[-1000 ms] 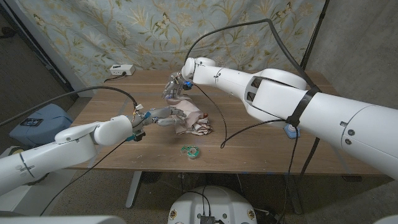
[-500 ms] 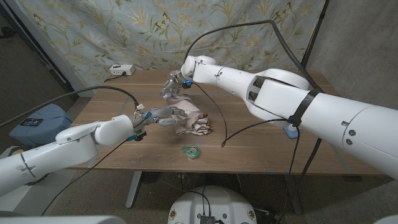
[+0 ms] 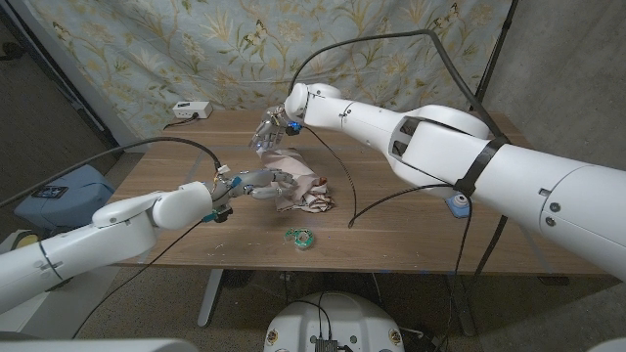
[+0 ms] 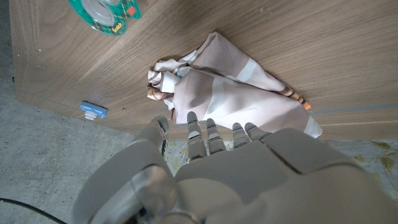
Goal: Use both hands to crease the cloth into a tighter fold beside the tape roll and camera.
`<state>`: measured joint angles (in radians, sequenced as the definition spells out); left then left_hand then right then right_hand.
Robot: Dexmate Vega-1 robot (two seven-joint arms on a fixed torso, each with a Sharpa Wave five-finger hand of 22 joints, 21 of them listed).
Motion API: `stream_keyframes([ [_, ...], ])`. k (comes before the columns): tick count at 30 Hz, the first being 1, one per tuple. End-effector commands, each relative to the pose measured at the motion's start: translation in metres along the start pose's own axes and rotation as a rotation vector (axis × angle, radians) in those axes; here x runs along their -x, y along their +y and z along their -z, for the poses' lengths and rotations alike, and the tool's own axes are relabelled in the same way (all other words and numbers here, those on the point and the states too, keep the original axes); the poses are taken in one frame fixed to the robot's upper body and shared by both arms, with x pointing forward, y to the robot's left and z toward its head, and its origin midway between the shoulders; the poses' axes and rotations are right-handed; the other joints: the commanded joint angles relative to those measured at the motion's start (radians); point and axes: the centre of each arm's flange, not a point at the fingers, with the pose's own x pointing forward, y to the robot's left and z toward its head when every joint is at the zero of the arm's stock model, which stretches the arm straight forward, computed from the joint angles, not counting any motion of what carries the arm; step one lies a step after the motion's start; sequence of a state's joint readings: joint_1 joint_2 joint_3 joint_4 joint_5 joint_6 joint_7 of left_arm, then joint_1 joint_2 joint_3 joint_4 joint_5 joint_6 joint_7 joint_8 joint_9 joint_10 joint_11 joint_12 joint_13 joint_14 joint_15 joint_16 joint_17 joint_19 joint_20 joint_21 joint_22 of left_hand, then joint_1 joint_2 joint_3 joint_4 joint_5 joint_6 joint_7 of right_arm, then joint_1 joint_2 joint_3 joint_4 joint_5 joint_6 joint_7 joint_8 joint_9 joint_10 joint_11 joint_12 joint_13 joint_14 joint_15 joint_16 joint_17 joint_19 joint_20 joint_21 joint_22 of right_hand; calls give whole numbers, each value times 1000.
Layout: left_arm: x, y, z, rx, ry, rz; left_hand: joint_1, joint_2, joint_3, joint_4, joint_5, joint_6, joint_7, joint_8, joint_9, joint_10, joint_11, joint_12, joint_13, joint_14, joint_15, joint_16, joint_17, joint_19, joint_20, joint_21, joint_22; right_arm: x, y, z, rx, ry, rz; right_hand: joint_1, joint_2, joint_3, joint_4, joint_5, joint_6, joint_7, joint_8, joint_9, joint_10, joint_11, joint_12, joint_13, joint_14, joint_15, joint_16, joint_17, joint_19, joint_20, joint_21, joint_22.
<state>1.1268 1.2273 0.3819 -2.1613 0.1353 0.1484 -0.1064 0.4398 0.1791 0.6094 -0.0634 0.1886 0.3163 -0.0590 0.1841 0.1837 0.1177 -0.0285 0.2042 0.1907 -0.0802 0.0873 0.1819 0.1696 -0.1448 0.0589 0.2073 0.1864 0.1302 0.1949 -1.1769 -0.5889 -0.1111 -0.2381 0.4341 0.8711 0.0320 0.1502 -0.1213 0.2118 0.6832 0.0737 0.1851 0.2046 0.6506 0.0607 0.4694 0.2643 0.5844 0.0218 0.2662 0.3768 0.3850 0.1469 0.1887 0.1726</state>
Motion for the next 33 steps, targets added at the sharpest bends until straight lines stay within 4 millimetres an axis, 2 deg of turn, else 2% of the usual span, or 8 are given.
stream_keyframes([
  [1, -7, -1, -3, -9, -22, 10, 12, 1, 0, -9, 5, 6, 0, 7, 2, 1, -5, 3, 0, 6, 0, 4, 3, -6, -4, 6, 0, 5, -11, 10, -12, 13, 25, -8, -2, -3, -1, 11, -11, 4, 0, -1, -13, 1, -9, -2, -13, 10, -5, 0, -6, 6, 1, 1],
  [6, -11, -4, -4, -34, -20, 28, 14, 0, 0, -11, 5, 12, 1, 9, 2, 1, -6, 4, 0, 6, 0, 3, 3, -8, -4, 4, 0, 7, -15, 14, -17, 18, 38, -7, -1, -4, -2, 12, -20, 4, -1, -2, -21, 2, -16, -4, -18, 14, -7, -2, -8, 7, 1, 1],
  [17, -27, -24, 8, -56, 25, 126, 15, 0, 0, -12, 5, 9, -1, 6, 2, 6, -8, 5, 0, 6, -1, 3, 3, -11, -6, 4, 0, 13, -17, 22, -41, 18, 43, -12, 5, -6, 1, 13, -27, -2, 3, -3, -24, 2, -24, -7, -29, 17, -10, -4, -13, 7, 1, 1],
  [33, -22, -34, 12, -18, 55, 169, 15, 0, -3, -12, 5, 4, 0, 3, 2, 6, -6, 5, 0, 5, 3, 3, 4, -12, -5, 3, 0, 21, -14, 32, -70, 17, 53, -13, 10, -7, 1, 13, -28, -2, 7, -4, -26, 0, -32, -11, -33, 18, -11, -6, -13, 8, 2, 1],
])
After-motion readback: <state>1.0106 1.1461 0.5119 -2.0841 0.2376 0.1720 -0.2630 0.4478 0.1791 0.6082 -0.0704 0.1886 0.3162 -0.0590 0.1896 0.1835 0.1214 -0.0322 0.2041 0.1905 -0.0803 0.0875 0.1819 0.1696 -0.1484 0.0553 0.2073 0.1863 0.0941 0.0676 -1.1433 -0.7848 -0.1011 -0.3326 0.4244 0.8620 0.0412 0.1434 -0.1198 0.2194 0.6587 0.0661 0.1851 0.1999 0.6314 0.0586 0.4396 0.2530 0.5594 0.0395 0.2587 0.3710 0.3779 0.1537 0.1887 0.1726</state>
